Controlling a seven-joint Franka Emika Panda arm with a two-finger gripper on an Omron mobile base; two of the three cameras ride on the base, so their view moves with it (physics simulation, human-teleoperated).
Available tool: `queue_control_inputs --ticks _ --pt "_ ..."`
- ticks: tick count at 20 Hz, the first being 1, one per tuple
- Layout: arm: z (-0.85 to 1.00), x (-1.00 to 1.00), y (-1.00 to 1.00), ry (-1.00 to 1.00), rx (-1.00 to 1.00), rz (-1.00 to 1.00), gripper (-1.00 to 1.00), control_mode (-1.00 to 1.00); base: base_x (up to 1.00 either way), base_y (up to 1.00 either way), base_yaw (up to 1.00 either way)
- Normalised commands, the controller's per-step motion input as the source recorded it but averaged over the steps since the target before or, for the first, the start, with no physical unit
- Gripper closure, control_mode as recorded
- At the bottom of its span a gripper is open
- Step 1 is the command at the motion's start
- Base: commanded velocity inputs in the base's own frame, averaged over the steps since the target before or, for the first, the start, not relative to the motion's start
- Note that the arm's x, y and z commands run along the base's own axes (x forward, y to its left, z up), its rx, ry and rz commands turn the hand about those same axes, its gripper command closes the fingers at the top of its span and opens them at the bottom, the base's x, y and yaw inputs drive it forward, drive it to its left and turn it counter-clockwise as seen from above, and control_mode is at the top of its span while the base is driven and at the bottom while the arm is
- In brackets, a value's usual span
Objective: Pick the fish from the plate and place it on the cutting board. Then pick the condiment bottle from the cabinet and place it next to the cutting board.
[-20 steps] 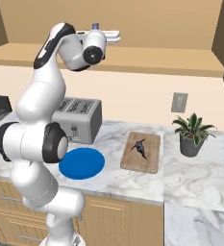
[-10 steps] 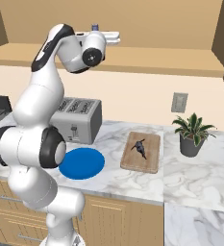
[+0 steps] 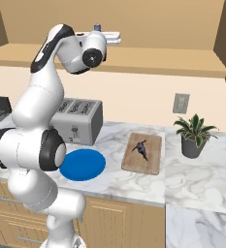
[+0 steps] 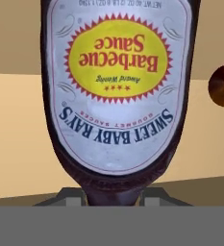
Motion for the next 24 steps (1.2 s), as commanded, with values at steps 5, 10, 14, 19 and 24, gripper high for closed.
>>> queue_control_inputs --ticks 5,10,14,19,24 --pt "0.00 0.00 0.00 0.02 0.00 0.00 1.00 -1.00 0.00 0.00 0.00" --pt "0.08 -0.12 0.00 0.00 0.00 0.00 1.00 -1.00 0.00 0.00 0.00" --pt "0.11 -0.20 0.00 0.00 0.00 0.00 1.00 -1.00 0.00 0.00 0.00" --pt "0.12 -0.31 0.00 0.00 0.00 0.00 1.00 -1.00 0.00 0.00 0.00" --pt "0.12 -0.42 0.00 0.00 0.00 0.00 1.00 -1.00 0.00 0.00 0.00"
